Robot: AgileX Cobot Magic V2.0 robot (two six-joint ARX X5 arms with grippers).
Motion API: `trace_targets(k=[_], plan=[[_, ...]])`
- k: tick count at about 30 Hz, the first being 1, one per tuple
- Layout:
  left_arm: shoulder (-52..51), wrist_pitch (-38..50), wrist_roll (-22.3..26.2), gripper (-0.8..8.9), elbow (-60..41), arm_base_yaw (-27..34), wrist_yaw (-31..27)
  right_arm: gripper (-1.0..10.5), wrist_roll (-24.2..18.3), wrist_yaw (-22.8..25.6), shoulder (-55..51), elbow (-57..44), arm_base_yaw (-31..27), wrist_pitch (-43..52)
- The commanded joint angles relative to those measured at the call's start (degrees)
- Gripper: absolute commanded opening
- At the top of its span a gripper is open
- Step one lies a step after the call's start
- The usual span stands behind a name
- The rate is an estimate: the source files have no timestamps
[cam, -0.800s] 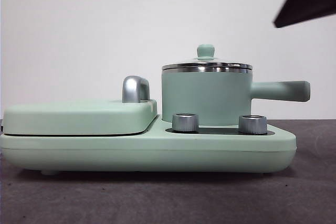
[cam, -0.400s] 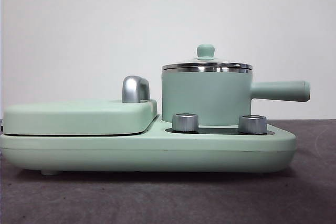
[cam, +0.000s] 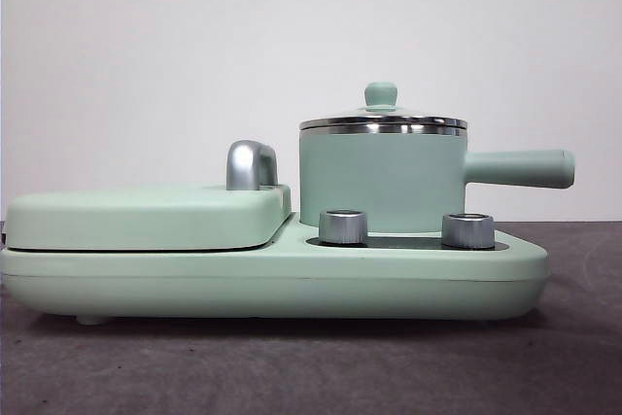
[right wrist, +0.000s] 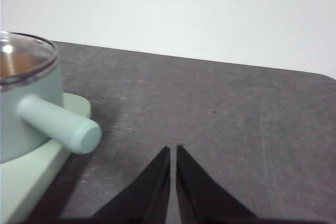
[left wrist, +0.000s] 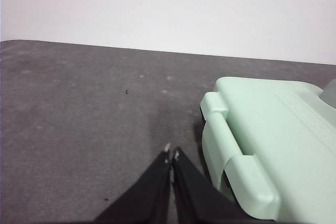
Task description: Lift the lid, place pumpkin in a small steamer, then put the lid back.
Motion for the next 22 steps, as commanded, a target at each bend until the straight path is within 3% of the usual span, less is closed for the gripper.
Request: trace_targets(k=[1, 9, 22], plan=[[0.0, 0.6, -0.1, 0.07, -1.1, 0.1, 0.0, 0.2, -0.6, 0.1, -1.7, -1.5, -0.5, 0.5], [0.0, 0.6, -0.1, 0.07, -1.1, 0.1, 0.0, 0.2, 0.4, -0.1, -7.5, -6.6, -0.9, 0.9], [0.0, 0.6, -0.1, 0.07, -1.1, 0.1, 0.0, 0.2, 1.3, -0.1, -7.4, -7.1, -1.0, 0.7]])
